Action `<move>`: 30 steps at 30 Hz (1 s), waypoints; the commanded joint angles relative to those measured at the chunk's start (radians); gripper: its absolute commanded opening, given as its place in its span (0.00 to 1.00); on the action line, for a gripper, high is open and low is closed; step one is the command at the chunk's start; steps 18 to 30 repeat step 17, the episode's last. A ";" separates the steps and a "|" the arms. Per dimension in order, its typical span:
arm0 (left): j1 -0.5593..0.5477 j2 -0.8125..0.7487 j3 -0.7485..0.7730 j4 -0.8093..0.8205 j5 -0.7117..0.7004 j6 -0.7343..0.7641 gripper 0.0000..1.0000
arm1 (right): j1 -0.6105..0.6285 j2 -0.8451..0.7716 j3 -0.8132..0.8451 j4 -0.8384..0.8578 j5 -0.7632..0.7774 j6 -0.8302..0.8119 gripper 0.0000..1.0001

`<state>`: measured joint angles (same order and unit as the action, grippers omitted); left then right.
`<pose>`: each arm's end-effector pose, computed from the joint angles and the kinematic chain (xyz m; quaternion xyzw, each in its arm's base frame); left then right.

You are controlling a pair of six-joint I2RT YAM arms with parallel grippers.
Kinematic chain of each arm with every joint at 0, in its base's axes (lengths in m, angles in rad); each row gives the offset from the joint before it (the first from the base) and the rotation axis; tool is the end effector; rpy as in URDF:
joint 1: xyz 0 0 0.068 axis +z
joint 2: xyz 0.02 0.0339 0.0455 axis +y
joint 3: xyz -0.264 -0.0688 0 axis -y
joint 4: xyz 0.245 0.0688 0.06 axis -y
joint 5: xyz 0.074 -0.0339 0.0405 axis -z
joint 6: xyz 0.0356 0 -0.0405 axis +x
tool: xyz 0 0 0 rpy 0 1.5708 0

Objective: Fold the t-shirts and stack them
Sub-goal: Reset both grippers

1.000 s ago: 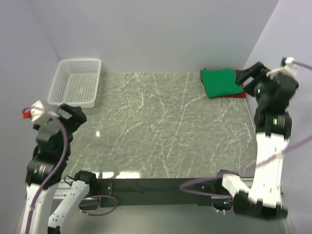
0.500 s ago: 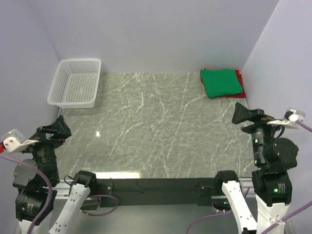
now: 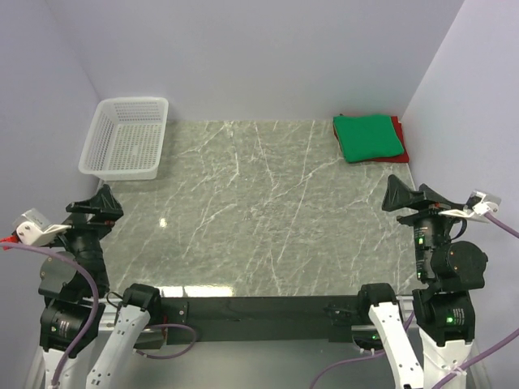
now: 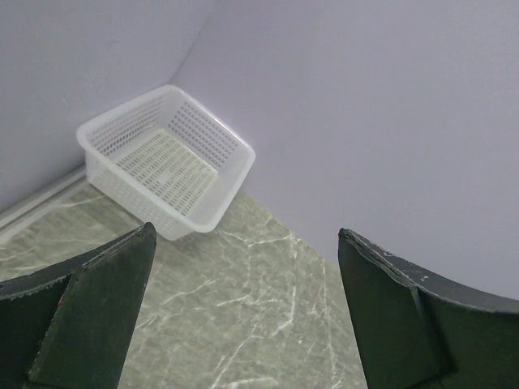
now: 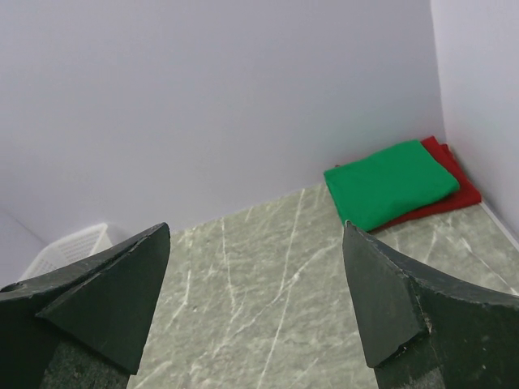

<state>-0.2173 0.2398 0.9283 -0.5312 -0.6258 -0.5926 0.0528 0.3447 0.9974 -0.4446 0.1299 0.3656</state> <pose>0.0203 0.0169 0.3943 -0.3452 0.5633 -0.1013 0.7438 0.0369 -0.0027 0.4218 0.1477 0.6130 0.1210 0.7667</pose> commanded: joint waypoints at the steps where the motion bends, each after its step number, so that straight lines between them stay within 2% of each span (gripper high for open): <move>1: 0.004 0.027 -0.020 0.092 0.014 -0.044 0.99 | 0.027 0.020 0.003 0.101 0.002 -0.036 0.93; 9: 0.004 0.059 -0.057 0.132 -0.018 -0.128 0.99 | 0.067 0.010 -0.003 0.115 0.030 -0.085 0.93; 17: 0.004 0.124 -0.074 0.221 -0.026 -0.127 0.99 | 0.087 -0.003 0.010 0.115 0.066 -0.134 0.93; 30: 0.004 0.124 -0.074 0.221 -0.026 -0.127 0.99 | 0.087 -0.003 0.010 0.115 0.066 -0.134 0.93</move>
